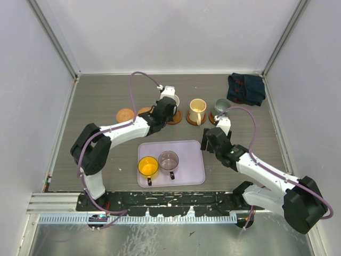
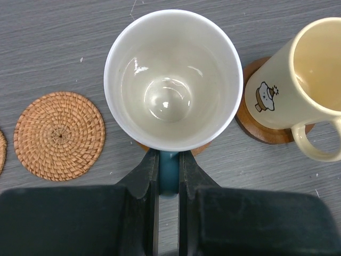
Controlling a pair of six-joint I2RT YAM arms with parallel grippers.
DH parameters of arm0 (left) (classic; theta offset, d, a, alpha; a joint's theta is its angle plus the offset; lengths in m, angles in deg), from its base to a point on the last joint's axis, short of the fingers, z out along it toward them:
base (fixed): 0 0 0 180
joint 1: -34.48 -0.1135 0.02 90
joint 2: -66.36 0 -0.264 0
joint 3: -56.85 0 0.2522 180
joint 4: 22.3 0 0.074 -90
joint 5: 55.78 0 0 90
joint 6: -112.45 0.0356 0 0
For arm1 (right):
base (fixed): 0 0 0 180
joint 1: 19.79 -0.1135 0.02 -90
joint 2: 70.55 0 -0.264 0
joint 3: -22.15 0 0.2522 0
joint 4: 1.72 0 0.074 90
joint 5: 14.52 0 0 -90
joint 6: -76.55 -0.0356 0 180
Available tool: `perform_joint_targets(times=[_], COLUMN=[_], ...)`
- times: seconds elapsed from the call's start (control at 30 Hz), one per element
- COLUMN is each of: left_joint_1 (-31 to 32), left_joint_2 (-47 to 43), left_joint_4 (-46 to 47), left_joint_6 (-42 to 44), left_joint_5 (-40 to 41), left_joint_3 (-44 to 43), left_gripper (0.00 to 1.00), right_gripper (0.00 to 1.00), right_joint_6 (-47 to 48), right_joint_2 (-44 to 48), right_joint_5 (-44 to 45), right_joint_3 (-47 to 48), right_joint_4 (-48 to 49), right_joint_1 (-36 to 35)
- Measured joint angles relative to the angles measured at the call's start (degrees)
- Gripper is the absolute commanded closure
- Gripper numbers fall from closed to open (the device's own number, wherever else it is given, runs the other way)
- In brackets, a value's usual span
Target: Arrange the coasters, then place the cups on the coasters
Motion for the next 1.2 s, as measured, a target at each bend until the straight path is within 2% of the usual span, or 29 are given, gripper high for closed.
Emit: perform_joint_targets(times=[0.67, 1.0, 1.2], left_joint_1=[0.3, 0.3, 0.3], left_joint_2=[1.5, 2.1, 2.7], left_joint_4=[-2.5, -2.3, -2.3], left_joint_6=[-2.1, -3.1, -3.2], left_joint_5=[-0.8, -1.3, -1.2], left_joint_3=[0.0, -0.1, -0.9], left_gripper=[1.0, 0.96, 0.74], right_gripper=[0.25, 0.25, 0.25], right_joint_6=[-0.2, -0.3, -0.3], right_joint_2=[-0.2, -0.7, -0.7], right_joint_5=[-0.5, -1.0, -1.0], right_joint_3=[0.0, 0.1, 0.1], right_joint_4=[0.1, 0.1, 0.1], right_joint_1=[0.0, 0.0, 0.0])
